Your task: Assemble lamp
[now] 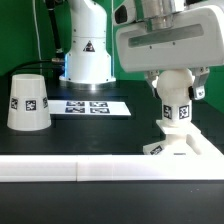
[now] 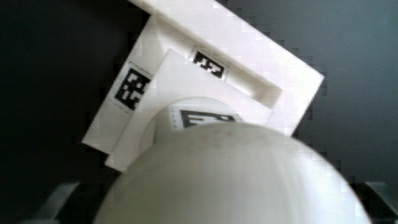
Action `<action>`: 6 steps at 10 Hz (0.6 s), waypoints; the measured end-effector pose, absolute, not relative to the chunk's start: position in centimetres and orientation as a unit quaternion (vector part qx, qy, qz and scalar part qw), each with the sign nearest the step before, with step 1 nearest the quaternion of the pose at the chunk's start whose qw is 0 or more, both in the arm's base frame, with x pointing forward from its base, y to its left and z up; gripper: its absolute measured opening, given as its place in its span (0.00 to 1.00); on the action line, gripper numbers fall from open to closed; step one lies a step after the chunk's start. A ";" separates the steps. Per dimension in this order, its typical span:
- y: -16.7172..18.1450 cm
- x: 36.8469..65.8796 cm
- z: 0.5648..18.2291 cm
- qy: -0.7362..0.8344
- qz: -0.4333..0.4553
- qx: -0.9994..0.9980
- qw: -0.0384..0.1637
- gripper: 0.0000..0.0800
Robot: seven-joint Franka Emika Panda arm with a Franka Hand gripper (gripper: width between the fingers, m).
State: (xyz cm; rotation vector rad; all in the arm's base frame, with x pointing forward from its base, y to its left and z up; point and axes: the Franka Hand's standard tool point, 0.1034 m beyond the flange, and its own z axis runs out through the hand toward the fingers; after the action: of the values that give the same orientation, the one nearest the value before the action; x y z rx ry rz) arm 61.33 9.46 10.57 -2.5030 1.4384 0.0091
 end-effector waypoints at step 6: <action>10.4 61.0 10.4 0.556 0.019 -0.822 0.125 0.84</action>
Offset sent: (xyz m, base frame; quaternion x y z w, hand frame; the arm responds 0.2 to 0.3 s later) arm 0.0000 0.0000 0.0000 0.0000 0.0000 0.1938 0.9810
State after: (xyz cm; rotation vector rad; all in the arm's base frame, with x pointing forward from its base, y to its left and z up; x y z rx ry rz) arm 60.99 10.42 10.41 -2.3936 1.6194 0.0547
